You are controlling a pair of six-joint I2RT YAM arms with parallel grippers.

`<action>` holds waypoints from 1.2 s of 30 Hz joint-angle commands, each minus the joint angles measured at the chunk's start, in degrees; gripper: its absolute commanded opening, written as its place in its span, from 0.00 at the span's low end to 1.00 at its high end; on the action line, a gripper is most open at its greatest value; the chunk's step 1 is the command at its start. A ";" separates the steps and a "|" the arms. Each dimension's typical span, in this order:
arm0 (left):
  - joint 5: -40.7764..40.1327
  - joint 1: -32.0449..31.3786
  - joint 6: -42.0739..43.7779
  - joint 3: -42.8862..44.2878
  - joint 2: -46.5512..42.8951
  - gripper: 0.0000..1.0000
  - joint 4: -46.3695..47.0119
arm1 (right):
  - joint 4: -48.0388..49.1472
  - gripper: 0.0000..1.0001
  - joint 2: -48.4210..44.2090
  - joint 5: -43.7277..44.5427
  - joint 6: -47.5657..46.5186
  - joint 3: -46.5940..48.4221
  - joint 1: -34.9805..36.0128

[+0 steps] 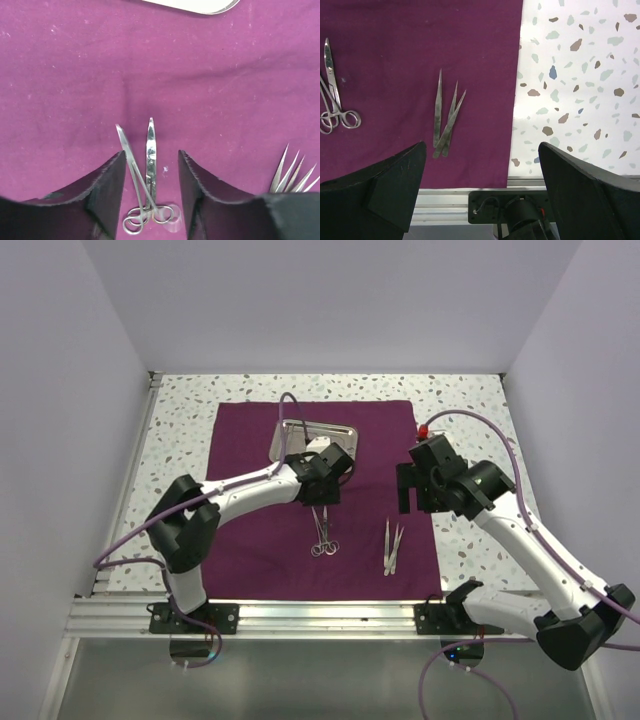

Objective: Open and lay out the surgical kit
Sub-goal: Place the medical item in the surgical kit, then pick up the medical item from the container.

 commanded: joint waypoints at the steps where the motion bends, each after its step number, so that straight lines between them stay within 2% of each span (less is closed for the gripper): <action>1: -2.61 0.14 0.03 3.60 0.32 0.53 1.52 | 0.86 0.98 0.56 0.12 -1.17 3.22 0.12; 6: -4.63 1.02 3.72 12.56 3.21 0.54 -1.73 | 0.42 0.98 0.39 -0.50 0.23 3.66 0.12; 10: -3.67 3.92 6.27 23.62 8.83 0.52 -3.58 | -0.99 0.98 -1.10 -0.85 1.99 3.14 0.12; 15: -5.16 5.76 6.81 37.43 21.04 0.50 -7.00 | -4.41 0.98 -5.32 0.11 3.57 2.43 0.21; 16: -4.99 6.03 5.50 42.07 23.06 0.50 -9.10 | -5.11 0.98 -5.76 0.64 3.66 2.61 0.12; 19: -3.67 7.08 2.34 48.07 30.27 0.49 -11.23 | -7.75 0.98 -7.43 3.36 3.84 3.40 0.21; 25: -3.58 8.31 -3.29 48.45 33.27 0.44 -10.36 | -12.15 0.98 -9.98 7.41 4.10 4.89 0.21; 36: -4.02 8.93 -4.62 49.32 34.59 0.41 -5.17 | -14.44 0.98 -11.48 8.99 4.28 4.63 0.12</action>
